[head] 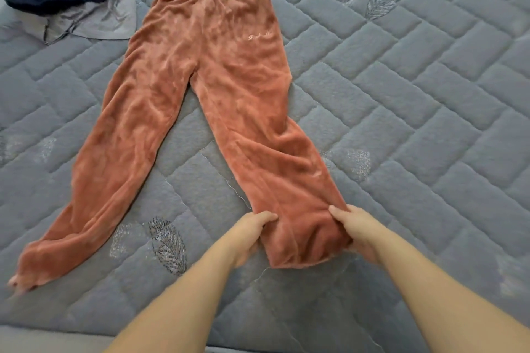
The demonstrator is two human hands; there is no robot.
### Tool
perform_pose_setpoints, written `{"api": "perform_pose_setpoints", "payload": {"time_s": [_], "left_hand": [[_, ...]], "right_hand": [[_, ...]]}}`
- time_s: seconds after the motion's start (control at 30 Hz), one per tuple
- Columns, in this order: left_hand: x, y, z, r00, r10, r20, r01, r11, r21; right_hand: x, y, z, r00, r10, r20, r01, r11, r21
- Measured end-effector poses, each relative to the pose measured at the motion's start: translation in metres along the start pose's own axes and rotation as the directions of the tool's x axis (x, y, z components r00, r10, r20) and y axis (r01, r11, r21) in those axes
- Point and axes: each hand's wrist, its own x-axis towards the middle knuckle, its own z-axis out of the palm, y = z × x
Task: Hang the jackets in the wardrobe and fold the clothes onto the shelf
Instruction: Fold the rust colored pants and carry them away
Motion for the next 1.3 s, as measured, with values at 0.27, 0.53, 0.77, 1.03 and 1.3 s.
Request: {"api": "perform_pose_setpoints", "payload": {"time_s": [0.27, 0.53, 0.77, 1.03, 1.3], "left_hand": [[-0.056, -0.032, -0.003, 0.996, 0.026, 0.09, -0.012, 0.987, -0.16], [-0.091, -0.088, 0.032, 0.997, -0.073, -0.025, 0.073, 0.997, 0.005], [-0.081, -0.09, 0.01, 0.933, -0.052, -0.356, 0.248, 0.809, 0.532], [-0.096, -0.029, -0.138, 0.781, 0.214, -0.587, 0.168, 0.833, 0.527], [-0.131, -0.01, -0.35, 0.658, 0.444, -0.608, 0.412, 0.464, 0.784]], "right_hand": [[-0.058, -0.004, 0.007, 0.981, 0.054, 0.187, -0.001, 0.962, -0.273], [-0.097, 0.024, -0.024, 0.994, 0.035, 0.101, 0.019, 0.872, -0.49], [-0.098, 0.04, -0.003, 0.993, -0.112, 0.025, 0.082, 0.538, -0.839], [-0.092, -0.024, 0.164, 0.924, -0.283, 0.258, 0.351, 0.353, -0.867], [-0.06, -0.06, 0.37, 0.952, -0.122, 0.281, 0.278, 0.727, -0.627]]}}
